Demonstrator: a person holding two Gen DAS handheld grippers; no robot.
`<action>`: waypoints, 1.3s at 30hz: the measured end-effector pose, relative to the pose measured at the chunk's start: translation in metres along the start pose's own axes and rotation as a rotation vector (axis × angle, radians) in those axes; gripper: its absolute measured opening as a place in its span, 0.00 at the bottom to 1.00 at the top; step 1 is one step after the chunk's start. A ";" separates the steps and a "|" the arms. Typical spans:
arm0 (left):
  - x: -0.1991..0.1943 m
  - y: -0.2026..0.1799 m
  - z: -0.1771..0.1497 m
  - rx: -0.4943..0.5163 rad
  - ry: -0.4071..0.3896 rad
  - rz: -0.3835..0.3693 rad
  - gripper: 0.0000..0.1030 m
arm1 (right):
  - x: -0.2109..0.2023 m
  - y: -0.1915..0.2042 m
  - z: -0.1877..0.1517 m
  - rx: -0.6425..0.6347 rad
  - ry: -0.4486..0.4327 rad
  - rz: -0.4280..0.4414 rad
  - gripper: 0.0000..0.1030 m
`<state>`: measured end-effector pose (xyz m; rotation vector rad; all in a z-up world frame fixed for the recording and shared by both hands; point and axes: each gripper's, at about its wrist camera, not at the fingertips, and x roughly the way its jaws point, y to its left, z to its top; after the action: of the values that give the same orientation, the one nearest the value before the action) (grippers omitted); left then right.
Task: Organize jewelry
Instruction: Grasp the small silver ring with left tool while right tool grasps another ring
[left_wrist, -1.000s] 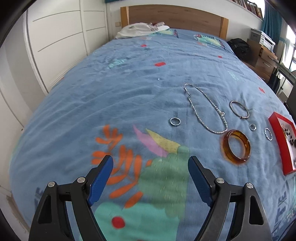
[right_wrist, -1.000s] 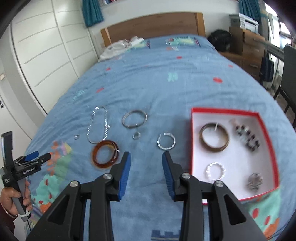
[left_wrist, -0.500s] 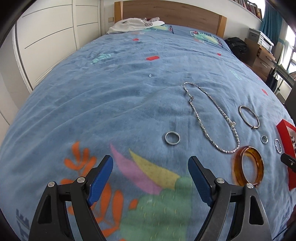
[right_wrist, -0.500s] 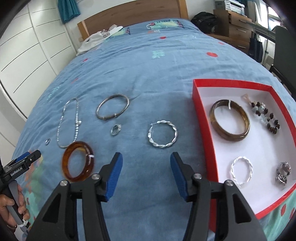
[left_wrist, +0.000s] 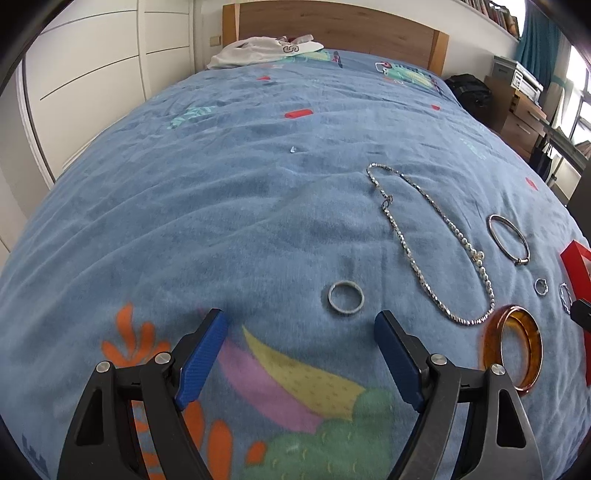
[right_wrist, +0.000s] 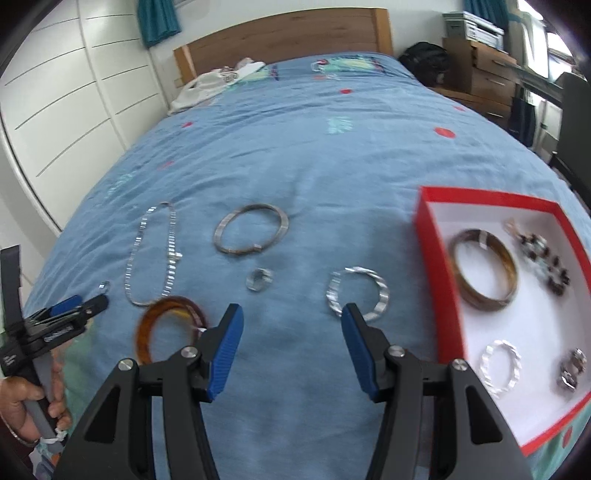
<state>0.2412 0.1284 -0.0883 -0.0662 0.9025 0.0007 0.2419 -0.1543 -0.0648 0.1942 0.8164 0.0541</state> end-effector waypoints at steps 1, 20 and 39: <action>0.001 0.000 0.001 0.002 -0.002 -0.001 0.77 | 0.002 0.002 0.001 -0.003 0.002 0.007 0.52; 0.015 -0.010 0.006 0.054 -0.045 -0.051 0.49 | 0.056 0.014 0.014 -0.068 0.038 0.005 0.34; 0.008 -0.020 0.007 0.057 -0.032 -0.074 0.19 | 0.047 0.012 0.016 -0.085 0.029 0.025 0.18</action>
<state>0.2521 0.1081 -0.0897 -0.0463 0.8670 -0.0923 0.2864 -0.1391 -0.0857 0.1241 0.8393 0.1151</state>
